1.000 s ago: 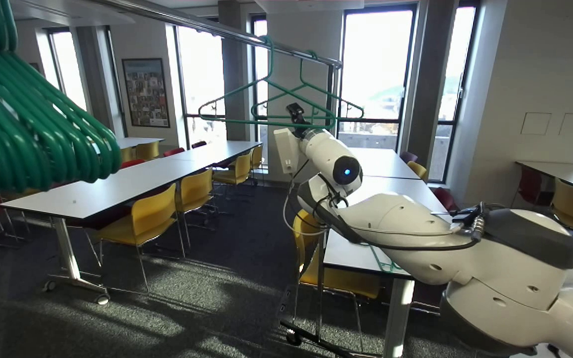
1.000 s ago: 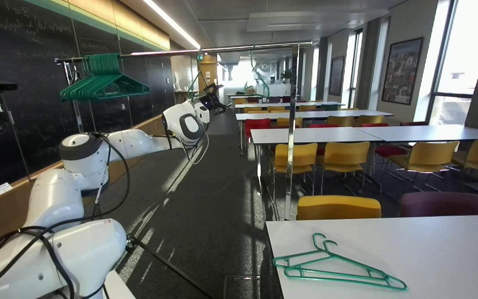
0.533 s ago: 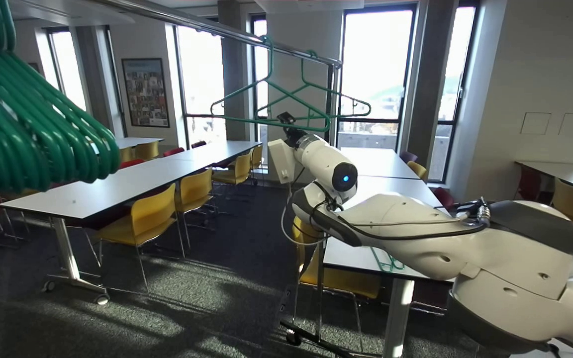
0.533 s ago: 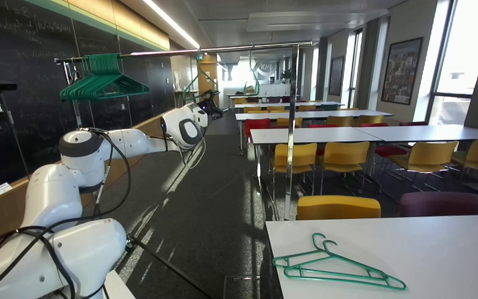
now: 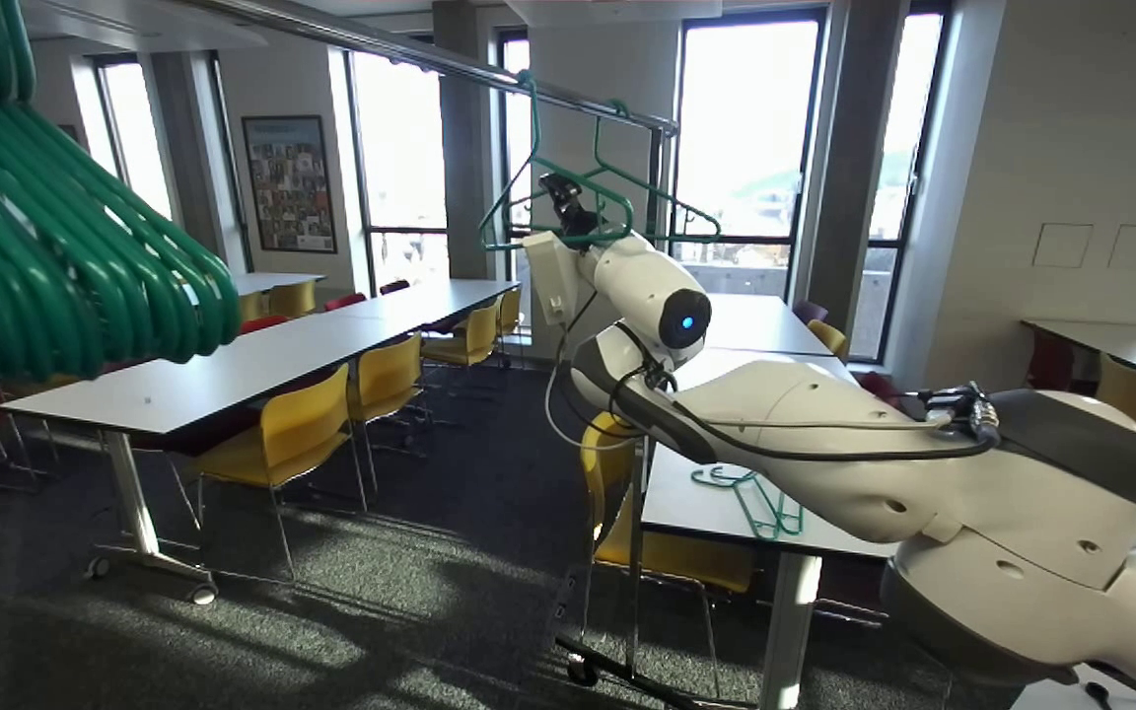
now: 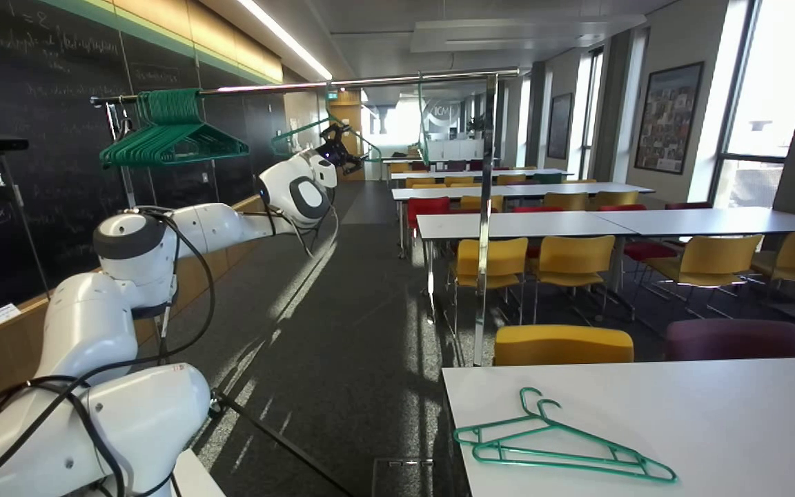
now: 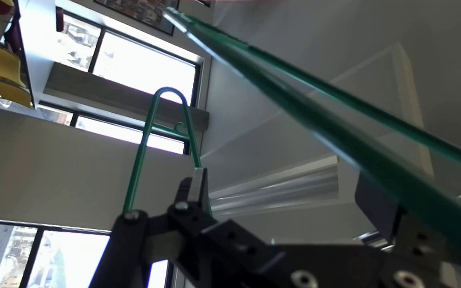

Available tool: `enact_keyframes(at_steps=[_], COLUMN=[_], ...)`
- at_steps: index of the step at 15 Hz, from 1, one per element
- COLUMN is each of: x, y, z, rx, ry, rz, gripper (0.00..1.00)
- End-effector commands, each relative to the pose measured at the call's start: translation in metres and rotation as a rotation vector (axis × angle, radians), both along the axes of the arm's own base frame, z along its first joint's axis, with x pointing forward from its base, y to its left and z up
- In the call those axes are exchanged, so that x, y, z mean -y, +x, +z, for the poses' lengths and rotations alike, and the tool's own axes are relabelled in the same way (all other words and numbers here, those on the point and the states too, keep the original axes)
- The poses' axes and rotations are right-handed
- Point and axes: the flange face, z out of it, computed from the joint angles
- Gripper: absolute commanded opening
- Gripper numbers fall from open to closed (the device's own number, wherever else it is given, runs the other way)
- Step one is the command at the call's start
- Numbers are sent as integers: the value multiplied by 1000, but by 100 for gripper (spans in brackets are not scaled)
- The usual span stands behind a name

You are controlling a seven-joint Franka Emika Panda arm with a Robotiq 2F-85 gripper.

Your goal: Put one hanger on the cloth rack

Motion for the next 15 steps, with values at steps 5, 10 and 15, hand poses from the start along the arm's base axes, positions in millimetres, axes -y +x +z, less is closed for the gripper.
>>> enact_keyframes(at_steps=[5, 10, 15], x=[-4, -16, -10], y=[3, 10, 15], z=[22, 4, -20], rx=[-4, -112, -196], ry=[16, 257, 498], rz=[40, 166, 224], gripper=[100, 100, 100])
